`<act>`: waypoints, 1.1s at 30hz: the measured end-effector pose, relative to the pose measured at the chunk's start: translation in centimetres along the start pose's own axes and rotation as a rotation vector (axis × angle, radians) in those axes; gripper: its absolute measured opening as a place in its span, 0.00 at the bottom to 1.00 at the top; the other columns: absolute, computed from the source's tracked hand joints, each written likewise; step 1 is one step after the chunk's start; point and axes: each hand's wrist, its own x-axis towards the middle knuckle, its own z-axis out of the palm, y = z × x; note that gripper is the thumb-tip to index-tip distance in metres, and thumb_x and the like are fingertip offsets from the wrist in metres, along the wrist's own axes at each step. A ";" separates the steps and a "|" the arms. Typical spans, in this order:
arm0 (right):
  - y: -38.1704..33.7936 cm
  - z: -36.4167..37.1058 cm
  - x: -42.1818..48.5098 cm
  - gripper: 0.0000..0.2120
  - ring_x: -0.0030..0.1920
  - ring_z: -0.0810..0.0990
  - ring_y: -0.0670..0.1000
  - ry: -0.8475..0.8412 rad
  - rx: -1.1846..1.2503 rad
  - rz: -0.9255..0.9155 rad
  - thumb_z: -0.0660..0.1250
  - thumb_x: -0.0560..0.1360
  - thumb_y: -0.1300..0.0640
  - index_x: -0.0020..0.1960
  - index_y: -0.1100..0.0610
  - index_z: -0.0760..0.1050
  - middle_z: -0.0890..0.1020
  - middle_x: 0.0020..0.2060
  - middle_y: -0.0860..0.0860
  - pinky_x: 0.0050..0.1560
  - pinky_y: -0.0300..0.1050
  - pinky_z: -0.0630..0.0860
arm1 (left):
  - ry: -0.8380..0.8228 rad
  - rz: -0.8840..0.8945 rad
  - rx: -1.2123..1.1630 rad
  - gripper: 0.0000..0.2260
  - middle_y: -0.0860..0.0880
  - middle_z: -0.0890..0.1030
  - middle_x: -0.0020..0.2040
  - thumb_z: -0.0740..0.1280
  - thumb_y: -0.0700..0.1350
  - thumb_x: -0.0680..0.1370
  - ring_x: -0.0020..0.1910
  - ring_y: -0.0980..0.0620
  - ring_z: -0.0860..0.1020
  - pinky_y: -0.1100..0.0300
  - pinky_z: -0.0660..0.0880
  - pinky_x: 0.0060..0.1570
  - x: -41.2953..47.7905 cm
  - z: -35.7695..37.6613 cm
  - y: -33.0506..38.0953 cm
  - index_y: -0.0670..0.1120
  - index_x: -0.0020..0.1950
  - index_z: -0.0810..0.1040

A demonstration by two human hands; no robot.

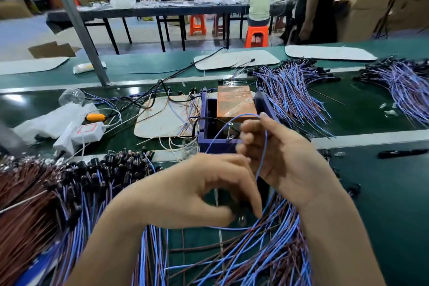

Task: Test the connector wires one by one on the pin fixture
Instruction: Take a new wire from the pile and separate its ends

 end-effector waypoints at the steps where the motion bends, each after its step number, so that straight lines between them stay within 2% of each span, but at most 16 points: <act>1: -0.3 -0.1 -0.1 0.23 0.23 0.74 0.47 0.005 0.052 -0.016 0.57 0.77 0.50 0.31 0.58 0.80 0.74 0.25 0.50 0.22 0.37 0.71 | -0.093 -0.065 -0.022 0.16 0.46 0.78 0.48 0.64 0.26 0.69 0.47 0.46 0.79 0.58 0.75 0.52 -0.1 0.1 -0.1 0.41 0.51 0.82; 3: -0.6 -0.3 -0.4 0.18 0.20 0.67 0.45 -0.005 0.094 -0.068 0.58 0.76 0.52 0.35 0.59 0.79 0.70 0.24 0.49 0.18 0.35 0.63 | -0.244 -0.209 -0.078 0.13 0.45 0.79 0.47 0.64 0.29 0.73 0.46 0.44 0.79 0.51 0.77 0.53 -0.1 0.2 -0.6 0.40 0.53 0.80; 5: -0.5 -0.3 -0.4 0.13 0.19 0.62 0.44 0.008 0.082 -0.132 0.57 0.77 0.54 0.40 0.59 0.76 0.67 0.23 0.48 0.17 0.34 0.59 | -0.313 -0.321 -0.112 0.10 0.41 0.80 0.45 0.66 0.34 0.76 0.43 0.43 0.78 0.47 0.76 0.51 0.2 0.3 -1.3 0.41 0.56 0.79; 7: -0.3 -0.4 -0.3 0.12 0.19 0.59 0.44 0.055 0.054 -0.199 0.55 0.80 0.56 0.42 0.58 0.73 0.66 0.22 0.48 0.18 0.34 0.55 | -0.360 -0.399 -0.123 0.09 0.44 0.81 0.42 0.67 0.39 0.77 0.40 0.47 0.78 0.50 0.75 0.46 0.5 0.3 -1.8 0.41 0.57 0.79; 9: -0.2 -0.3 -0.3 0.12 0.19 0.58 0.45 0.066 -0.012 -0.258 0.56 0.79 0.56 0.41 0.58 0.72 0.65 0.21 0.48 0.21 0.37 0.51 | -0.375 -0.435 -0.111 0.10 0.48 0.82 0.42 0.68 0.44 0.77 0.38 0.50 0.78 0.59 0.75 0.42 0.7 0.4 -2.3 0.43 0.57 0.79; 11: 0.0 0.1 -0.5 0.11 0.20 0.56 0.46 0.018 -0.099 -0.264 0.59 0.75 0.53 0.38 0.58 0.72 0.64 0.21 0.49 0.22 0.39 0.50 | -0.239 -0.419 -0.053 0.11 0.50 0.82 0.44 0.67 0.47 0.78 0.40 0.51 0.79 0.59 0.76 0.42 0.8 0.2 -2.9 0.45 0.58 0.79; 13: 0.3 0.4 -0.6 0.12 0.20 0.56 0.46 -0.033 -0.204 -0.223 0.59 0.75 0.53 0.36 0.58 0.72 0.63 0.20 0.49 0.22 0.38 0.51 | 0.065 -0.374 -0.048 0.09 0.49 0.83 0.48 0.66 0.44 0.79 0.44 0.51 0.79 0.58 0.76 0.45 1.0 0.0 -3.6 0.45 0.59 0.78; 15: 0.8 0.6 -0.6 0.15 0.19 0.56 0.46 -0.064 -0.321 -0.176 0.57 0.79 0.56 0.36 0.58 0.72 0.64 0.20 0.50 0.22 0.35 0.51 | 0.411 -0.325 -0.176 0.11 0.49 0.83 0.48 0.64 0.42 0.79 0.45 0.54 0.79 0.59 0.76 0.47 1.3 -0.2 -4.0 0.44 0.60 0.78; 17: 1.2 0.8 -0.4 0.17 0.19 0.56 0.46 -0.087 -0.436 -0.104 0.55 0.81 0.57 0.35 0.58 0.71 0.64 0.21 0.52 0.22 0.34 0.51 | 0.633 -0.248 -0.390 0.14 0.49 0.84 0.50 0.63 0.45 0.76 0.49 0.54 0.81 0.56 0.77 0.50 1.5 -0.3 -4.3 0.45 0.60 0.78; 19: 1.4 0.8 -0.3 0.19 0.19 0.57 0.46 -0.105 -0.584 -0.006 0.55 0.82 0.56 0.34 0.59 0.70 0.65 0.19 0.51 0.22 0.34 0.51 | 0.722 -0.138 -0.568 0.16 0.45 0.84 0.52 0.62 0.48 0.73 0.50 0.51 0.82 0.58 0.78 0.48 1.6 -0.5 -4.4 0.44 0.59 0.78; 21: 1.7 0.7 -0.2 0.19 0.18 0.57 0.47 -0.138 -0.750 0.076 0.55 0.82 0.56 0.34 0.59 0.70 0.65 0.17 0.51 0.22 0.35 0.52 | 0.771 -0.106 -0.571 0.16 0.44 0.84 0.52 0.61 0.49 0.74 0.50 0.51 0.82 0.60 0.77 0.47 1.6 -0.6 -4.4 0.45 0.58 0.79; 24: 2.1 0.5 -0.1 0.19 0.19 0.60 0.48 -0.227 -0.920 0.196 0.55 0.82 0.55 0.36 0.61 0.71 0.66 0.18 0.50 0.22 0.37 0.54 | 0.895 -0.162 -0.526 0.13 0.47 0.85 0.45 0.63 0.49 0.73 0.39 0.56 0.79 0.59 0.73 0.46 1.6 -0.6 -4.7 0.48 0.53 0.82; 26: 2.3 0.2 -0.1 0.19 0.21 0.67 0.48 -0.261 -1.016 0.240 0.57 0.82 0.52 0.38 0.62 0.74 0.72 0.21 0.51 0.22 0.38 0.63 | 0.915 -0.181 -0.497 0.11 0.50 0.84 0.39 0.64 0.48 0.73 0.33 0.57 0.74 0.64 0.69 0.38 1.7 -0.6 -4.8 0.48 0.49 0.83; 29: 2.0 -0.5 0.0 0.14 0.34 0.79 0.47 -0.218 -1.088 0.153 0.66 0.76 0.48 0.48 0.59 0.78 0.82 0.35 0.53 0.36 0.40 0.77 | 0.800 -0.240 -0.433 0.08 0.49 0.82 0.34 0.64 0.45 0.75 0.32 0.55 0.72 0.66 0.69 0.33 1.8 -0.3 -4.8 0.45 0.44 0.83; 31: 1.5 -1.3 0.3 0.11 0.38 0.80 0.45 -0.131 -1.006 0.027 0.70 0.73 0.50 0.53 0.53 0.78 0.83 0.38 0.50 0.40 0.40 0.78 | 0.690 -0.294 -0.395 0.09 0.47 0.82 0.34 0.63 0.40 0.78 0.31 0.54 0.72 0.65 0.70 0.33 2.0 0.2 -4.9 0.44 0.43 0.83; 33: 0.9 -2.1 0.7 0.08 0.38 0.79 0.45 -0.019 -0.866 -0.096 0.69 0.74 0.53 0.53 0.52 0.79 0.83 0.37 0.50 0.36 0.38 0.75 | 0.602 -0.337 -0.368 0.10 0.46 0.82 0.34 0.62 0.37 0.80 0.29 0.55 0.71 0.66 0.70 0.31 2.5 0.9 -5.0 0.42 0.44 0.82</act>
